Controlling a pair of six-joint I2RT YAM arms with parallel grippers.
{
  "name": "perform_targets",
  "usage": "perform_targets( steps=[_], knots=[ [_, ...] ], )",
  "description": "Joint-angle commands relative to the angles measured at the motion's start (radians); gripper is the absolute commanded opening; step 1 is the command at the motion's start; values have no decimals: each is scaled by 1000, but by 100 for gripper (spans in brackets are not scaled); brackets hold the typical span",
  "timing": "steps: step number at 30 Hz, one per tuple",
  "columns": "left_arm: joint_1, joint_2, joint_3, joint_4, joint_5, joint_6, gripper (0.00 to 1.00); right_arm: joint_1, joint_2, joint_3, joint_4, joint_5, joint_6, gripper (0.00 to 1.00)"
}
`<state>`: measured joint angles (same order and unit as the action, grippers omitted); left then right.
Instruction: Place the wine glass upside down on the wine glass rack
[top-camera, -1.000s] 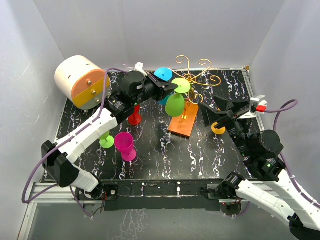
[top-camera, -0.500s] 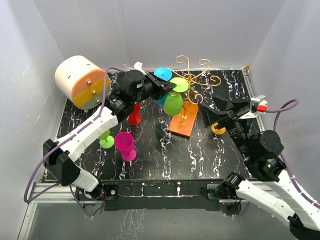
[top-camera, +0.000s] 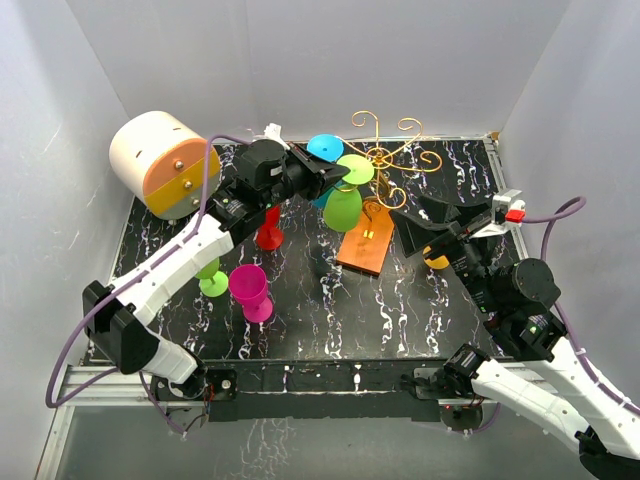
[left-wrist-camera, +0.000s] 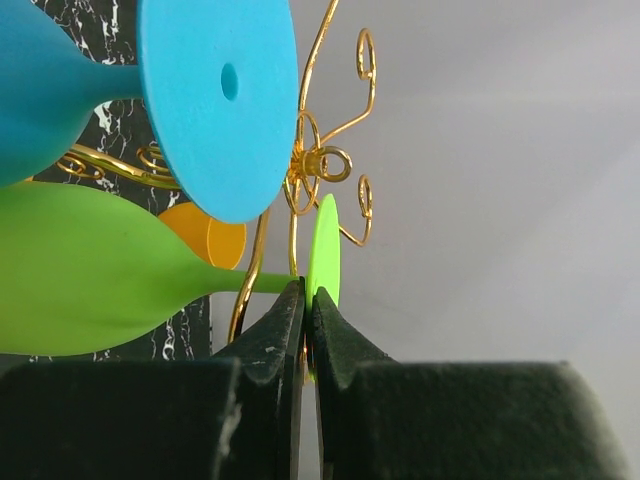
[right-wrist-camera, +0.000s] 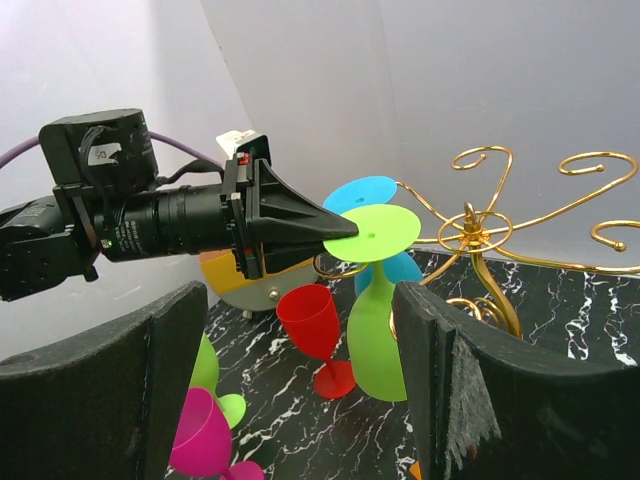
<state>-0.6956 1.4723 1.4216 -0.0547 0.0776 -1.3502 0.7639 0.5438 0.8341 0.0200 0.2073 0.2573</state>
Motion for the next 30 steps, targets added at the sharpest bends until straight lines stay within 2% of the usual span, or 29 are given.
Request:
perform_targets(
  steps=[1, 22, 30],
  knots=[
    [7, -91, 0, 30, -12, -20, 0, 3, -4, 1, 45, -13, 5, 74],
    [8, -178, -88, 13, 5, -54, 0, 3, -15, 5, 40, -6, 39, 74],
    [13, -162, -30, -41, 47, 27, 0, 2, -16, -2, 35, 4, 49, 73]
  ],
)
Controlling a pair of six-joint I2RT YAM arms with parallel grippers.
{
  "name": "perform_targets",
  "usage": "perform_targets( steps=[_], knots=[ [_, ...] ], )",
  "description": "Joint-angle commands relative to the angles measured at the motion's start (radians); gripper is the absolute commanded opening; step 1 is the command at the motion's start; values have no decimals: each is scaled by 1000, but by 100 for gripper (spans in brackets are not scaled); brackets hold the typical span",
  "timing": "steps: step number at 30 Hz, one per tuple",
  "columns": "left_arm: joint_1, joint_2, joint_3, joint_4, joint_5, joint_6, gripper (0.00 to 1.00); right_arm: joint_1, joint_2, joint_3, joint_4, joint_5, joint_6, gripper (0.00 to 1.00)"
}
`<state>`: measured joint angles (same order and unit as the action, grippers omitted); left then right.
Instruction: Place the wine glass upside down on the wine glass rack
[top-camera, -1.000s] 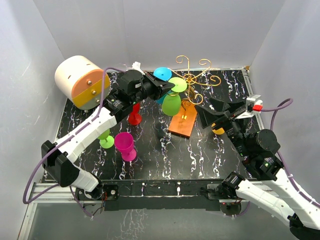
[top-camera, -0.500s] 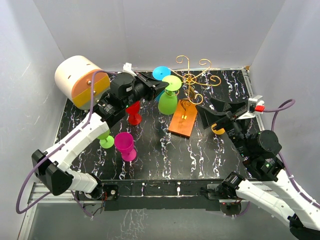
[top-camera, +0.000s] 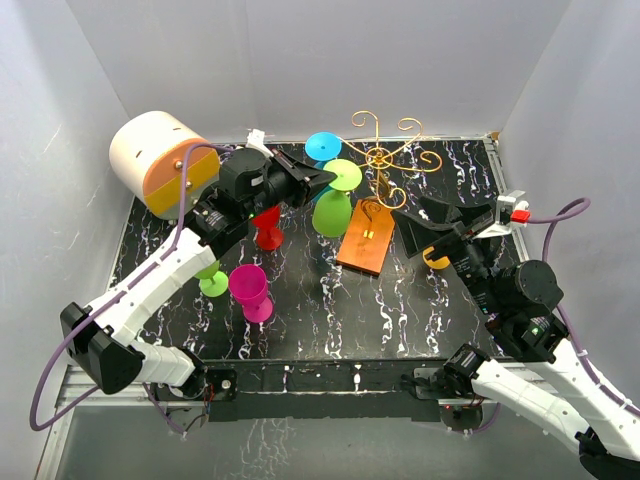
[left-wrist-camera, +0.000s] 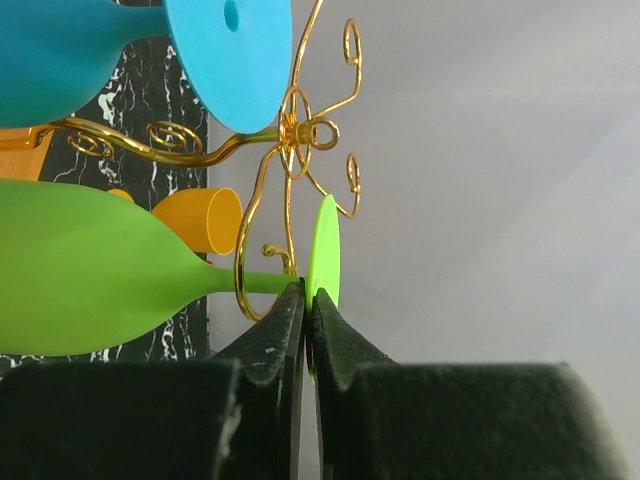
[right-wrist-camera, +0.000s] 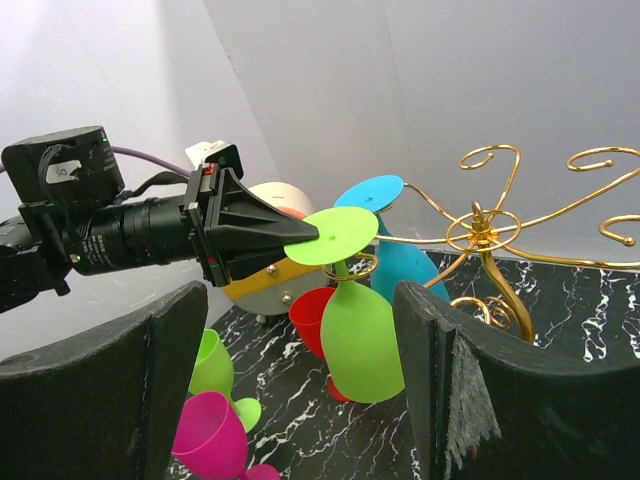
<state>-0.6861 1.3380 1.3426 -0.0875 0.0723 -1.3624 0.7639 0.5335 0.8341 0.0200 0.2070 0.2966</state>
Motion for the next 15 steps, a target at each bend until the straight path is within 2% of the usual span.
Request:
perform_targets(
  steps=[1, 8, 15],
  knots=[
    [3, -21, 51, -7, 68, 39, 0, 4, -6, -2, 36, 8, 12, 73],
    [3, 61, 124, -44, 161, 80, 0, 4, -15, -9, 47, 33, 15, 73],
    [3, 98, 175, -109, 179, 109, 2, 3, -13, -12, 50, 40, 13, 73]
  ],
)
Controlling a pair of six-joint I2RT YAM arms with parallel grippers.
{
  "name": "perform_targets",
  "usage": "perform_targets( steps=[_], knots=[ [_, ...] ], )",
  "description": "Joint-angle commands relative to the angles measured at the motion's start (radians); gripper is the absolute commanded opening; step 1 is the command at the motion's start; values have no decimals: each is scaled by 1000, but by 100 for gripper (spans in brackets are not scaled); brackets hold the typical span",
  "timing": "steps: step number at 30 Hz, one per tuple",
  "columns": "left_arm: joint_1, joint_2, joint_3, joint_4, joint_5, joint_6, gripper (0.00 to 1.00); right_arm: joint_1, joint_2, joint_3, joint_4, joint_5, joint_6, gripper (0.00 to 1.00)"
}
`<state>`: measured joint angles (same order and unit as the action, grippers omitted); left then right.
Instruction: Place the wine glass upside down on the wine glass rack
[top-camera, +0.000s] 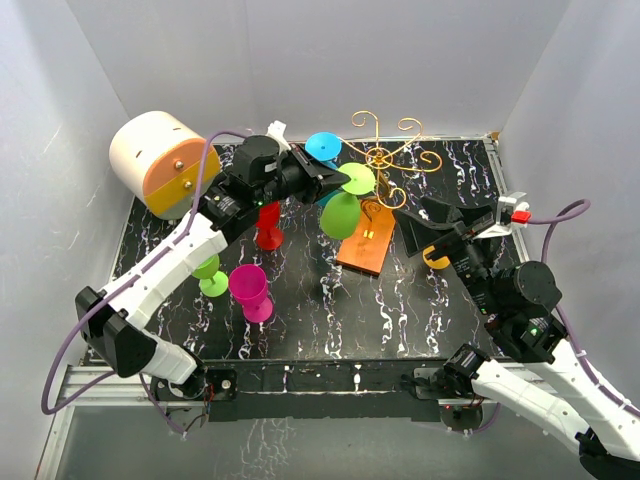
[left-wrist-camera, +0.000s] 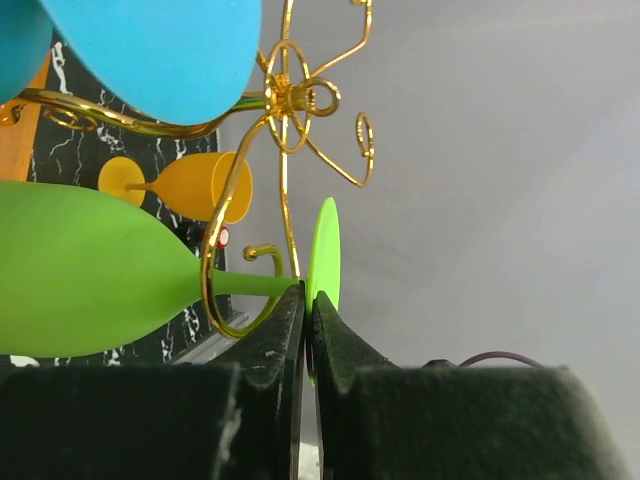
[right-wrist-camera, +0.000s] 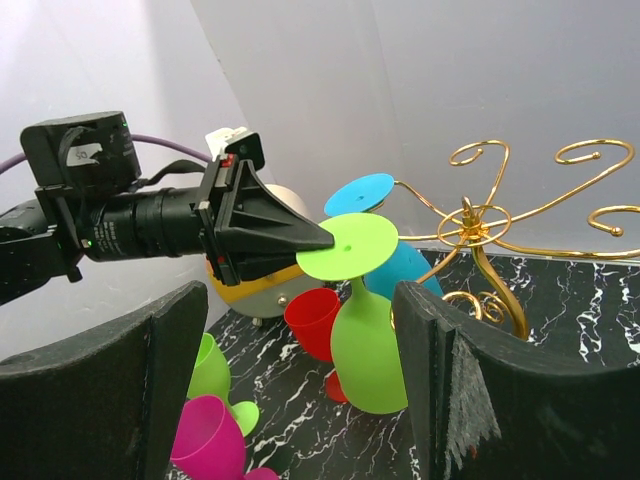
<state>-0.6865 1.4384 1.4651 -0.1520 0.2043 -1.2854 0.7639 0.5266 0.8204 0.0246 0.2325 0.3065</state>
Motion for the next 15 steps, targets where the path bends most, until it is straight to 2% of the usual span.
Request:
perform_targets(
  steps=[1, 10, 15],
  knots=[
    [3, -2, 55, -49, 49, 34, 5, 3, -6, 1, 47, 14, 3, 73],
    [4, 1, 89, -149, 126, 98, 27, 4, 0, 0, 56, 12, 1, 73],
    [4, 3, 95, -189, 158, 115, 35, 4, 0, -7, 61, 11, 7, 73]
  ],
)
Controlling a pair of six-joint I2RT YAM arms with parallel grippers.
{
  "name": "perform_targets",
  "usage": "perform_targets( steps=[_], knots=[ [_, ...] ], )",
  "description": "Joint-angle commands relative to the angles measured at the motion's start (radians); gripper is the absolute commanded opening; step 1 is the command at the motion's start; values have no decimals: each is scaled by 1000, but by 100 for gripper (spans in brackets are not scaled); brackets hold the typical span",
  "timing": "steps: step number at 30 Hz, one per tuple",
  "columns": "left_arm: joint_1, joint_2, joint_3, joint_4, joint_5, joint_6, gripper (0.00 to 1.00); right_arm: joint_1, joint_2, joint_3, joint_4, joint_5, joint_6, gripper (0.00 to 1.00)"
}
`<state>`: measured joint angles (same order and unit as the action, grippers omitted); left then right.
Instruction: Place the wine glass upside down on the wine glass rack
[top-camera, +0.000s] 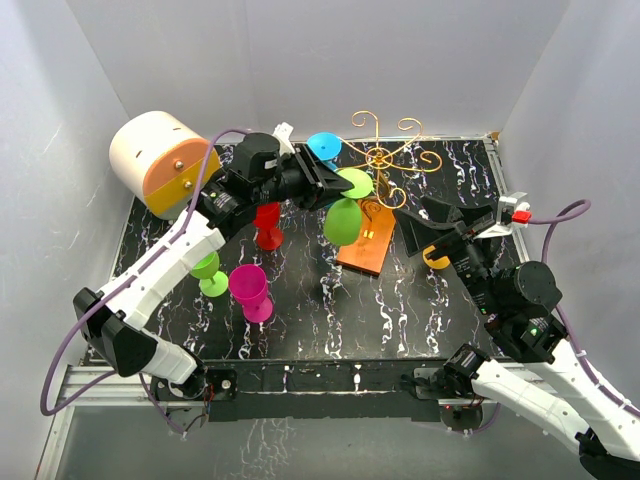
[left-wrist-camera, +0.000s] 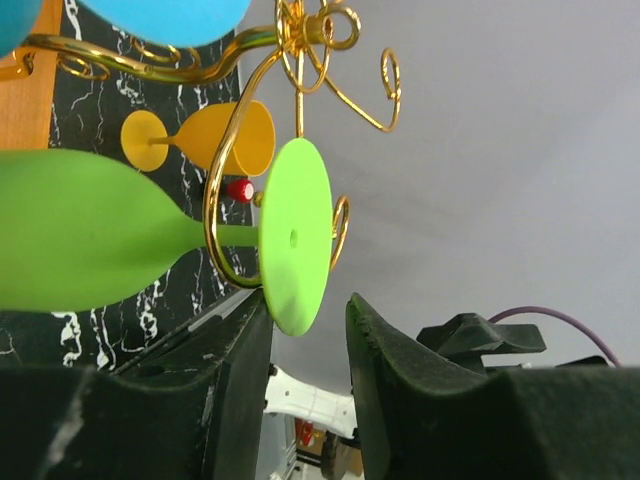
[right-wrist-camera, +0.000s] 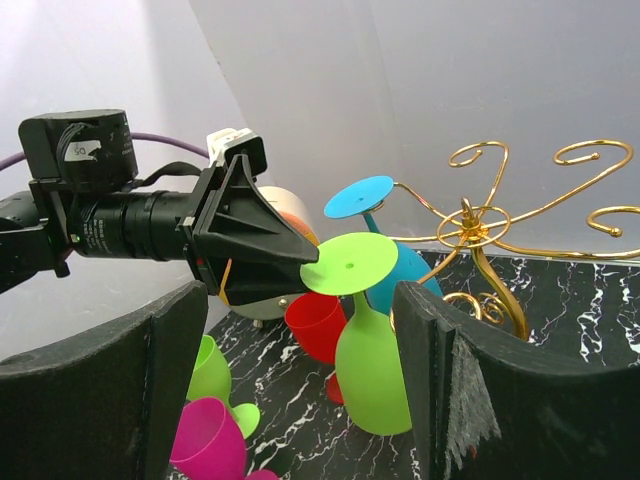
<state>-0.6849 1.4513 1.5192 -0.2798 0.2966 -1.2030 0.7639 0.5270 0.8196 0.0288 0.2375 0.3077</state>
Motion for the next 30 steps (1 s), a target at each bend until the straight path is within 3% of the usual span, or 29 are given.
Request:
perform_targets(
  steps=[1, 11, 15, 19, 25, 30],
  knots=[
    [2, -12, 44, -76, 64, 40, 36, 4, -1, -7, 55, 7, 7, 73],
    [5, -102, 39, -285, 43, 157, 48, 3, 21, 50, -54, 66, 130, 76],
    [5, -199, 8, -517, 3, 287, 57, 4, 43, 88, -132, 37, 163, 76],
    [5, -259, -27, -756, -150, 364, 59, 2, 28, 52, -123, 4, 191, 77],
    [5, -264, -71, -936, -309, 430, 59, 4, 5, 20, -106, 8, 215, 77],
    [5, -225, -128, -907, -285, 444, 44, 4, 7, 38, -128, 36, 214, 76]
  ],
)
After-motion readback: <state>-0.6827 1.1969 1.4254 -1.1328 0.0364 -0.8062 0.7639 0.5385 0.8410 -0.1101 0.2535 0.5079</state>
